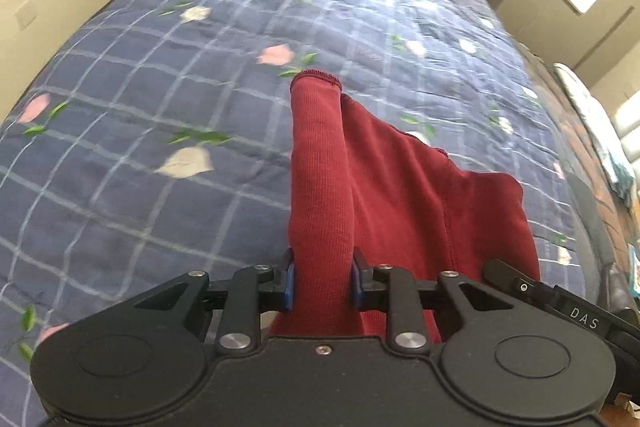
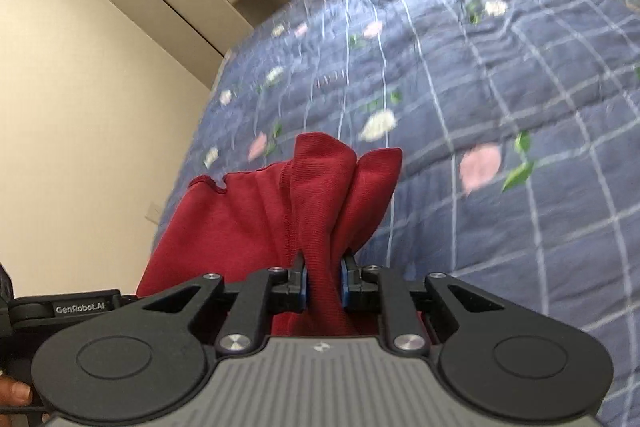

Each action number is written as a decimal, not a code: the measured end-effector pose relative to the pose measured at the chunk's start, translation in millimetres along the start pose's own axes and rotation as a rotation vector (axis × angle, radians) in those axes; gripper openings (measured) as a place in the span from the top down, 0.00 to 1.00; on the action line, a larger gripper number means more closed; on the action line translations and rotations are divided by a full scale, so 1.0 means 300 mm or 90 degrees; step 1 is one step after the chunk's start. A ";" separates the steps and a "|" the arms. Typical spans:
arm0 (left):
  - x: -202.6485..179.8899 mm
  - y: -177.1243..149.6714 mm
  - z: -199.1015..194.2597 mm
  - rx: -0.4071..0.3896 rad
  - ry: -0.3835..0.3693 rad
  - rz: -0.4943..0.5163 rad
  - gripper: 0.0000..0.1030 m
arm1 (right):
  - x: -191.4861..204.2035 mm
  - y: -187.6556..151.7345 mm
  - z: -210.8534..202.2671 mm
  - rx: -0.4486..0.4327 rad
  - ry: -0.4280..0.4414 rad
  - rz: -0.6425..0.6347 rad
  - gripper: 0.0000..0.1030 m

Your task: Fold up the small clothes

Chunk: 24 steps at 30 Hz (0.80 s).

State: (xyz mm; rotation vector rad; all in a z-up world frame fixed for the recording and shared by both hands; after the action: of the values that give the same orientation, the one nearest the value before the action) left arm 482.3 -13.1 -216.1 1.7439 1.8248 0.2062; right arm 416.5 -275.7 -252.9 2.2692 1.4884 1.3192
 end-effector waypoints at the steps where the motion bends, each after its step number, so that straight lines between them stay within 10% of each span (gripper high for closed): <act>1: 0.029 -0.007 0.005 0.006 0.002 -0.008 0.73 | 0.005 -0.013 0.016 0.007 -0.010 0.004 0.83; 9: 0.158 -0.109 0.069 0.056 -0.006 -0.043 0.65 | -0.120 -0.094 0.063 0.037 -0.088 0.123 0.78; 24: 0.146 -0.142 0.025 0.040 0.068 -0.005 0.23 | -0.078 -0.123 -0.059 -0.008 -0.158 0.021 0.38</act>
State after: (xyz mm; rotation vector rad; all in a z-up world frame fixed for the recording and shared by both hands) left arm 451.5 20.9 -257.0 1.7996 1.9335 0.2454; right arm 375.4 -281.6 -275.3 2.3562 1.3622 1.0059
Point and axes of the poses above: each gripper's, at about its wrist camera, not at the fingertips, and z roughly the way its jaws point, x to its left, y to its top, the point moved 1 cm from there along z, roughly the way its jaws point, and after that the axes turned 5 degrees about -x, right-handed, at the moved point
